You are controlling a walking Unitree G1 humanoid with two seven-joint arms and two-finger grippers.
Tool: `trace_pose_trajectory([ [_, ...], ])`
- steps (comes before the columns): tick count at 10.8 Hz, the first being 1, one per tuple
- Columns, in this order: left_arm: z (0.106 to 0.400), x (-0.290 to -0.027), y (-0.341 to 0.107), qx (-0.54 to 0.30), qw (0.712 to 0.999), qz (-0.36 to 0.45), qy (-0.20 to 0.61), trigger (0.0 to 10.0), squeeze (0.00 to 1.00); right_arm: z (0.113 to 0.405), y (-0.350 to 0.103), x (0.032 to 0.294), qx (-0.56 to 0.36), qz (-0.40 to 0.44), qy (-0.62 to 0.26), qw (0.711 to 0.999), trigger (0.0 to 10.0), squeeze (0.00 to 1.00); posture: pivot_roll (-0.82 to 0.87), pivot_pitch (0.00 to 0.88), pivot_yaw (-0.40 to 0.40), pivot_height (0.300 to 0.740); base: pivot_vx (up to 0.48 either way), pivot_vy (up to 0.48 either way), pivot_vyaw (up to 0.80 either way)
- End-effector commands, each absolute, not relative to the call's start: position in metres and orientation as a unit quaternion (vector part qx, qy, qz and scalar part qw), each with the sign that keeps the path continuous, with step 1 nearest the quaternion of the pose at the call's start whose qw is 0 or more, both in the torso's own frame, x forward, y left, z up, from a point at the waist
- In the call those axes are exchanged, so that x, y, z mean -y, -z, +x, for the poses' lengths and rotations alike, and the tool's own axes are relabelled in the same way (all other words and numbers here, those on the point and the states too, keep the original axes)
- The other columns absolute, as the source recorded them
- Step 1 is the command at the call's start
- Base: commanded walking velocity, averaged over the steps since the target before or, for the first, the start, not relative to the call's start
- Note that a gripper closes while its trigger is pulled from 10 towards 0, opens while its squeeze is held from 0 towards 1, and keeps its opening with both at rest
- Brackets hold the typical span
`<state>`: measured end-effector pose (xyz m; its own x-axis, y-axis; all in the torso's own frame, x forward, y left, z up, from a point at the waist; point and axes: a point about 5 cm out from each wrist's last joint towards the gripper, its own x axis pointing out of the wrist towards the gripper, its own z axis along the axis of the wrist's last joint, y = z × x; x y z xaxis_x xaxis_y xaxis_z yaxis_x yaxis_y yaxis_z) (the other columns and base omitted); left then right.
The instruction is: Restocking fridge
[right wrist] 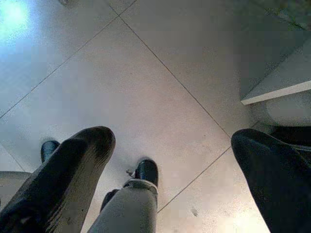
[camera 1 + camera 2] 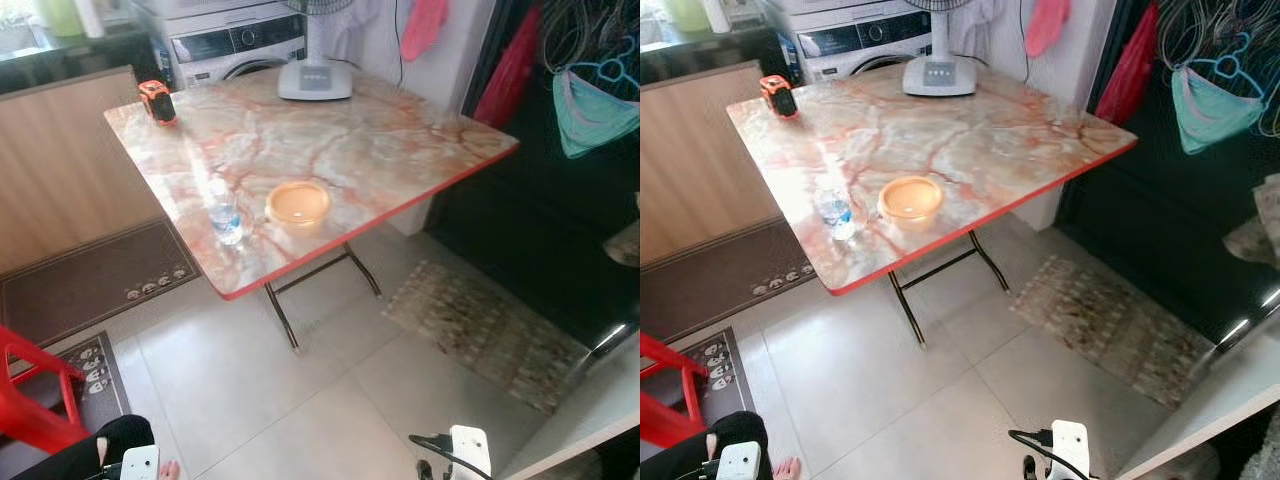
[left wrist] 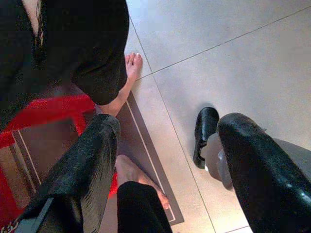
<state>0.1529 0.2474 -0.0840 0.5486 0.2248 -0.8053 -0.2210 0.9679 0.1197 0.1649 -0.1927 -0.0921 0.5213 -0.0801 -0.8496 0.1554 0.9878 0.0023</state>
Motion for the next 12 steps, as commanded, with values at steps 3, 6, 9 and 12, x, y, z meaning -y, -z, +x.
trace_pose_trajectory([
  [3, 0.1481, -0.2485, 0.0859, -0.467, 0.875, 0.004, -0.128, 10.0, 0.00, 0.1609, 0.0938, 0.1910, -0.485, 0.057, 0.076, 0.870, 10.0, 0.00, 0.01, 0.000, 0.000, 0.740, 0.000, 0.000, 0.27],
  [6, 0.1485, -0.2480, 0.0858, -0.466, 0.875, 0.002, -0.129, 10.0, 0.00, 0.1611, 0.0938, 0.1903, -0.481, 0.073, 0.076, 0.870, 10.0, 0.00, 0.00, 0.000, -0.006, 0.740, 0.000, 0.000, 0.00],
  [9, 0.1484, -0.2472, 0.0861, -0.466, 0.875, -0.003, -0.132, 10.0, 0.00, 0.1614, 0.0936, 0.1908, -0.482, 0.078, 0.074, 0.869, 10.0, 0.00, 0.01, 0.000, -0.016, 0.740, 0.000, 0.000, 0.00],
  [12, 0.1489, -0.2469, 0.0861, -0.465, 0.874, -0.008, -0.137, 10.0, 0.00, 0.1628, 0.0931, 0.1911, -0.485, 0.068, 0.060, 0.870, 10.0, 0.00, 0.01, 0.000, -0.019, 0.740, 0.247, 0.000, 0.00],
])
